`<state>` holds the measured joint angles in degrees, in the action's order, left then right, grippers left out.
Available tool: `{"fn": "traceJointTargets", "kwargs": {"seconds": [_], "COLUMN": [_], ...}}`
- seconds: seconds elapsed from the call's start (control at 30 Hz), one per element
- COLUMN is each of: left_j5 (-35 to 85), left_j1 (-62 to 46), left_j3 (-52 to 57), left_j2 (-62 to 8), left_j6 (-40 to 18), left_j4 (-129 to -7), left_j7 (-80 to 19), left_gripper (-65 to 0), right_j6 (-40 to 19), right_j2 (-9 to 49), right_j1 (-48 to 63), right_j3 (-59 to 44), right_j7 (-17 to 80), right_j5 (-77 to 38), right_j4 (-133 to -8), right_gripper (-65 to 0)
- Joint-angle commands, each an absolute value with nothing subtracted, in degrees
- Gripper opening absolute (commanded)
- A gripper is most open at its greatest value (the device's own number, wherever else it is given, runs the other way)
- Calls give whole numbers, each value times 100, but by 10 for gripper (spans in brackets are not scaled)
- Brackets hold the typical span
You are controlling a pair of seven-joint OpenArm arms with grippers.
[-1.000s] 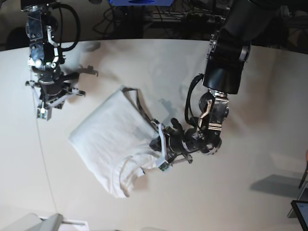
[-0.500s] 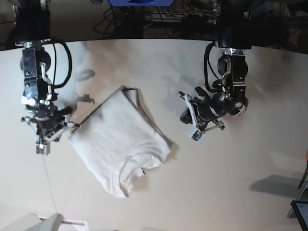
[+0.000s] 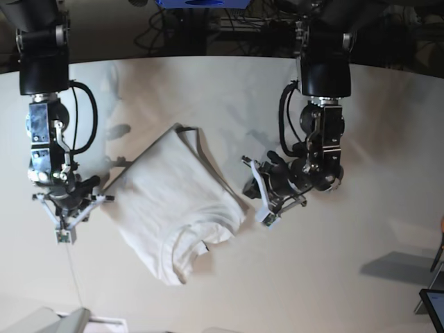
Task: Fold the T-shirt properly
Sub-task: 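Release the shirt and raise both grippers, then grasp the shirt collar area with the left gripper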
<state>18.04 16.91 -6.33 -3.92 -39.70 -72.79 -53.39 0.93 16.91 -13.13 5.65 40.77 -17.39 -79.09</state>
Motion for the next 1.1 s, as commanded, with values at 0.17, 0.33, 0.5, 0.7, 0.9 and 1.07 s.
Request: {"fn": "traceJointTargets", "kwargs": {"seconds": [0.17, 0.33, 0.5, 0.7, 0.9, 1.07], "left_j5": [1895, 1895, 1895, 1895, 1938, 1947], "left_j1": [2633, 3248, 3749, 4189, 4479, 4462], "left_j3": [-637, -637, -637, -1112, -1833, -1508], "left_j2": [48, 92, 92, 242, 453, 391], "left_j6": [-4000, -4000, -4000, -4000, -3424, -3407], "left_j4": [-6149, -5147, -4338, -3600, -3196, -3749], "left_j7": [-4576, -4013, -3486, -2721, -1965, -2334], "left_gripper": [-650, -650, -650, -650, -650, -650], "right_j6": [57, 57, 48, 48, 57, 92], "right_j2": [1745, 1719, 1578, 1358, 1147, 1218], "right_j1": [-1402, -1147, -910, -409, 57, 136], "right_j3": [541, 541, 541, 541, 541, 497], "right_j7": [3908, 3908, 3899, 3996, 4418, 4488], "right_j5": [-1710, -1710, -1710, -1710, -1710, -1701], "right_j4": [-8013, -8057, -8066, -8716, -9429, -9771], "right_gripper": [-630, -630, -630, -630, -630, -630]}}
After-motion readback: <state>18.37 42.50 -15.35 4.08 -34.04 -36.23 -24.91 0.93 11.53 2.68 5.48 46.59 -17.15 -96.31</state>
